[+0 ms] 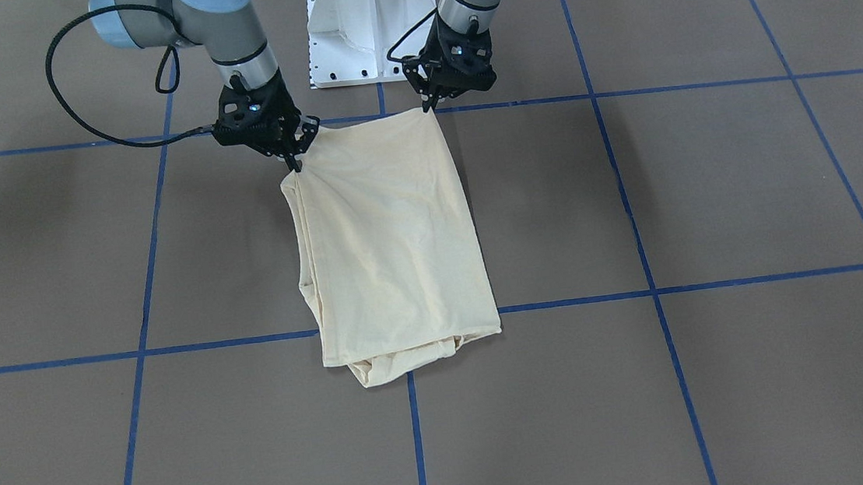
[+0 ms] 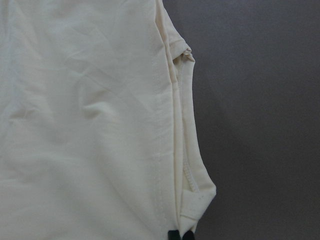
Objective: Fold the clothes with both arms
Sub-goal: 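Grasp the near edge with both grippers and fold it over the shirt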
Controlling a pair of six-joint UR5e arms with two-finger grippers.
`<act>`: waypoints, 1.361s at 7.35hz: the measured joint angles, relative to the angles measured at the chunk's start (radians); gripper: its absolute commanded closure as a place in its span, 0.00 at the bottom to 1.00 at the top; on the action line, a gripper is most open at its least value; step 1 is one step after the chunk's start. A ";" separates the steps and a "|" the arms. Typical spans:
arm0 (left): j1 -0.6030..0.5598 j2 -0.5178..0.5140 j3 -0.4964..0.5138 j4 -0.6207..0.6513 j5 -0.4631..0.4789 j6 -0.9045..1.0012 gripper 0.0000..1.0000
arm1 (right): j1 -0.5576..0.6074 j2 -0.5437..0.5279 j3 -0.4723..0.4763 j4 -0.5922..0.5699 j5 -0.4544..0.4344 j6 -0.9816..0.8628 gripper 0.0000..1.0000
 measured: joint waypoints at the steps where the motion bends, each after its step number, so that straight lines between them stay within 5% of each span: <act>1: 0.000 -0.006 -0.019 0.054 -0.002 0.005 1.00 | -0.005 0.012 0.023 -0.045 0.005 0.002 1.00; 10: -0.243 -0.157 0.194 0.092 0.012 0.240 1.00 | 0.184 0.218 -0.212 -0.071 0.002 -0.013 1.00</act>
